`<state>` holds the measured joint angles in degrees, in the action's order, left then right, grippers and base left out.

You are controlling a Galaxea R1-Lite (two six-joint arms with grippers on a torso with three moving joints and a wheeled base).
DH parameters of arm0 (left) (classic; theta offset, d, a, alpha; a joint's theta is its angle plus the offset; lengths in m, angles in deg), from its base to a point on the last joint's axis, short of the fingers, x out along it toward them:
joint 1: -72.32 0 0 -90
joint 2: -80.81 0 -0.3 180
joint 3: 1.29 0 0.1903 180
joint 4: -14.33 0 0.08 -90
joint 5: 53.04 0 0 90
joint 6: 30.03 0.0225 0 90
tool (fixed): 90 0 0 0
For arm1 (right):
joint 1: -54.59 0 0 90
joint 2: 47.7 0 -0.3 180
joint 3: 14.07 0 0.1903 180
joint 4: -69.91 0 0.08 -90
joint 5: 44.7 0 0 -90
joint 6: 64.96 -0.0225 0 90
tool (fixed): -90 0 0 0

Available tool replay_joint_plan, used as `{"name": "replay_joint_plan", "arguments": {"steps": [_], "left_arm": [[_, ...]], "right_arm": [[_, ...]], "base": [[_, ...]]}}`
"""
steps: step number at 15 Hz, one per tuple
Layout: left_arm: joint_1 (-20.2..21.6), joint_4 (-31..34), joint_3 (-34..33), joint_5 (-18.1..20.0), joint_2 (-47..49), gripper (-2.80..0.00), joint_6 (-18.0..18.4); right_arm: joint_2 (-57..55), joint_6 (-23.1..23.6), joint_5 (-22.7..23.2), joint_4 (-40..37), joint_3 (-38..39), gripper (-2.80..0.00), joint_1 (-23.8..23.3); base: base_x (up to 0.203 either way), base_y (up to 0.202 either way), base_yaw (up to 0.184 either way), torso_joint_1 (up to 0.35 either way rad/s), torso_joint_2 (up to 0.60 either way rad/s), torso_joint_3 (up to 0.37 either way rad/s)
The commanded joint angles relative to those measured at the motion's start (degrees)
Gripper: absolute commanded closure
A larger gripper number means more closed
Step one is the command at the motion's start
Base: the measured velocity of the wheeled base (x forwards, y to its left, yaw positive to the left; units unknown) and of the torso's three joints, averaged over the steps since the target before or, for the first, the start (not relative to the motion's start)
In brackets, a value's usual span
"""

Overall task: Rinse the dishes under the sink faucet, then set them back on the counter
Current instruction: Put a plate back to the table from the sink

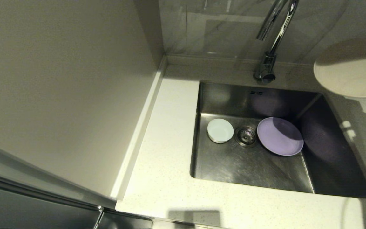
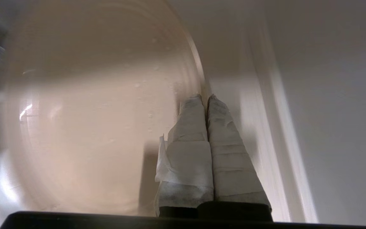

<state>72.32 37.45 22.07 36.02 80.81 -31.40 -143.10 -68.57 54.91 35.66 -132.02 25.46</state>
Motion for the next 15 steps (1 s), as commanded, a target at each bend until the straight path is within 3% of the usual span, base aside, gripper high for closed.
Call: {"name": "replay_joint_plan", "arguments": {"steps": [1, 5, 7, 11, 15], "left_arm": [[0.0, 0.0, 0.0, 0.0, -0.1, 0.0, 0.0], [0.0, 0.0, 0.0, 0.0, -0.1, 0.0, 0.0], [0.0, 0.0, 0.0, 0.0, -0.1, 0.0, 0.0], [0.0, 0.0, 0.0, 0.0, -0.1, 0.0, 0.0], [0.0, 0.0, 0.0, 0.0, -0.1, 0.0, 0.0]], "right_arm": [[-5.7, 0.1, -0.9, -6.1, -2.7, 0.0, -1.9], [-10.9, 0.3, -1.0, -5.9, -9.3, 0.0, -3.8], [-13.3, 0.9, -1.0, -2.3, -11.1, 0.0, -4.9], [-15.6, 7.4, -1.0, 0.8, -11.2, 0.0, -5.9], [-16.7, 9.5, -1.0, 0.4, -10.1, 0.0, -5.9]], "base": [[0.0, 0.0, 0.0, 0.0, 0.0, 0.0], [0.0, 0.0, 0.0, 0.0, 0.0, 0.0], [0.0, 0.0, 0.0, 0.0, 0.0, 0.0], [0.0, 0.0, 0.0, 0.0, 0.0, 0.0], [0.0, 0.0, 0.0, 0.0, 0.0, 0.0]]}}
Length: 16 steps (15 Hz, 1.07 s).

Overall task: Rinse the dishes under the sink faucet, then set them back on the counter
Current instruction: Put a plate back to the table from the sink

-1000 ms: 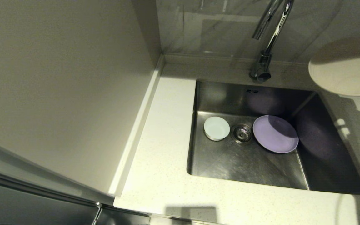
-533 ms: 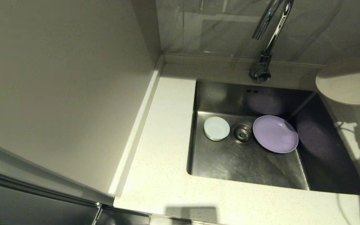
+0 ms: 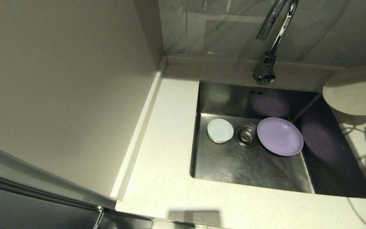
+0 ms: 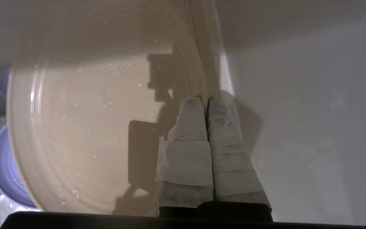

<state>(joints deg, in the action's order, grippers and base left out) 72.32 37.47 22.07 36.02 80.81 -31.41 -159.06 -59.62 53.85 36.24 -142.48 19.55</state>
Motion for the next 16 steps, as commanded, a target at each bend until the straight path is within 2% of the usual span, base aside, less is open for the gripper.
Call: {"name": "replay_joint_plan", "arguments": {"steps": [1, 2, 3, 10, 16], "left_arm": [[0.0, 0.0, 0.0, 0.0, -0.1, 0.0, 0.0], [0.0, 0.0, 0.0, 0.0, -0.1, 0.0, 0.0], [0.0, 0.0, 0.0, 0.0, -0.1, 0.0, 0.0], [0.0, 0.0, 0.0, 0.0, -0.1, 0.0, 0.0], [0.0, 0.0, 0.0, 0.0, -0.1, 0.0, 0.0]], "right_arm": [[-1.1, 2.5, 0.0, -0.2, 0.7, 0.0, 0.0], [-1.4, 3.4, 0.0, -0.2, 1.1, 0.0, 0.0], [-1.8, 3.5, 0.0, -0.2, 0.8, -2.8, 0.0], [-3.5, 3.3, 0.1, 0.3, -3.4, -2.8, 0.0], [-0.5, 4.5, 1.8, -0.2, 0.0, -2.8, 0.1]], "base": [[0.0, 0.0, 0.0, 0.0, 0.0, 0.0], [0.0, 0.0, 0.0, 0.0, 0.0, 0.0], [0.0, 0.0, 0.0, 0.0, 0.0, 0.0], [0.0, 0.0, 0.0, 0.0, 0.0, 0.0], [0.0, 0.0, 0.0, 0.0, 0.0, 0.0]]}}
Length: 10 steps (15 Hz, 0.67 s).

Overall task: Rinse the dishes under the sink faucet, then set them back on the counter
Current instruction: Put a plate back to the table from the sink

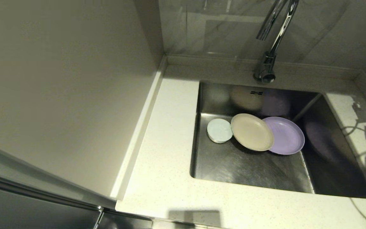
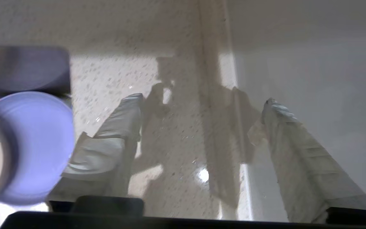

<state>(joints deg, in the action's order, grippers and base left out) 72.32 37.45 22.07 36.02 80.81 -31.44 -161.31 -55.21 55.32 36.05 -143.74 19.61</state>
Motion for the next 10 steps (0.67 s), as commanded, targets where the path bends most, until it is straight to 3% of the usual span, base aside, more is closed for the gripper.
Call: {"name": "replay_joint_plan", "arguments": {"steps": [1, 5, 10], "left_arm": [[0.0, 0.0, 0.0, 0.0, -0.1, 0.0, 0.0], [0.0, 0.0, 0.0, 0.0, -0.1, 0.0, 0.0], [0.0, 0.0, 0.0, 0.0, -0.1, 0.0, 0.0]], "right_arm": [[3.5, 0.2, 0.8, -0.1, 3.2, -2.8, 0.0], [12.3, 5.4, 1.2, -6.7, 11.9, -2.8, 2.4], [15.1, 6.9, 2.0, -6.3, 20.8, -2.8, 17.9]], "base": [[0.0, 0.0, 0.0, 0.0, 0.0, 0.0], [0.0, 0.0, 0.0, 0.0, 0.0, 0.0], [0.0, 0.0, 0.0, 0.0, 0.0, 0.0]]}}
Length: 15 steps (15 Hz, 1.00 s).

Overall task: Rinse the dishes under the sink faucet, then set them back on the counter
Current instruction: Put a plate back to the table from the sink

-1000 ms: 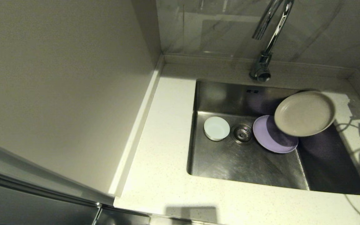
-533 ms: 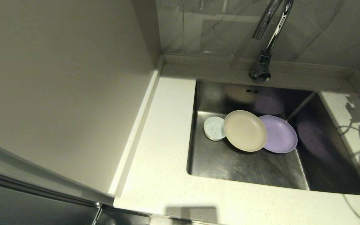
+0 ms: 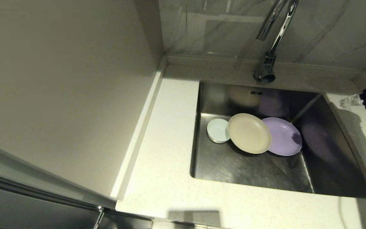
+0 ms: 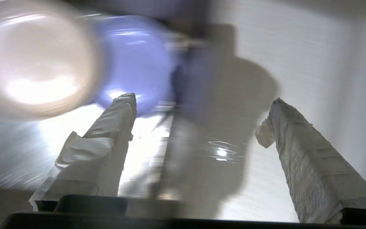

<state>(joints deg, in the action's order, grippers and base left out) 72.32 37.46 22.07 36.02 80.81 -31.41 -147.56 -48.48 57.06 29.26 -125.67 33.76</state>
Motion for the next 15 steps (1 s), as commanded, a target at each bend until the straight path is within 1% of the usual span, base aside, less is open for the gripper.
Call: {"name": "replay_joint_plan", "arguments": {"steps": [1, 4, 6, 8, 12, 15], "left_arm": [[0.0, 0.0, 0.0, 0.0, -0.1, 0.0, 0.0], [0.0, 0.0, 0.0, 0.0, -0.1, 0.0, 0.0], [0.0, 0.0, 0.0, 0.0, -0.1, 0.0, 0.0], [0.0, 0.0, 0.0, 0.0, -0.1, 0.0, 0.0], [0.0, 0.0, 0.0, 0.0, -0.1, 0.0, 0.0], [0.0, 0.0, 0.0, 0.0, -0.1, 0.0, 0.0]], "right_arm": [[1.1, 0.6, 0.8, 2.6, 5.7, -2.8, 6.8], [-2.4, 3.7, 1.4, 14.4, 15.5, -2.8, 12.8], [-7.2, 4.7, 1.2, 19.1, 17.8, -2.8, 15.3], [-13.0, 4.8, 0.9, 21.8, 17.1, -2.8, 16.4], [-25.4, 4.8, 0.2, 27.4, 11.3, -2.8, 16.9], [-32.8, 4.8, -1.2, 35.8, 7.7, -2.8, 17.0]], "base": [[0.0, 0.0, 0.0, 0.0, 0.0, 0.0], [0.0, 0.0, 0.0, 0.0, 0.0, 0.0], [0.0, 0.0, 0.0, 0.0, 0.0, 0.0], [0.0, 0.0, 0.0, 0.0, 0.0, 0.0], [0.0, 0.0, 0.0, 0.0, 0.0, 0.0], [0.0, 0.0, 0.0, 0.0, 0.0, 0.0]]}}
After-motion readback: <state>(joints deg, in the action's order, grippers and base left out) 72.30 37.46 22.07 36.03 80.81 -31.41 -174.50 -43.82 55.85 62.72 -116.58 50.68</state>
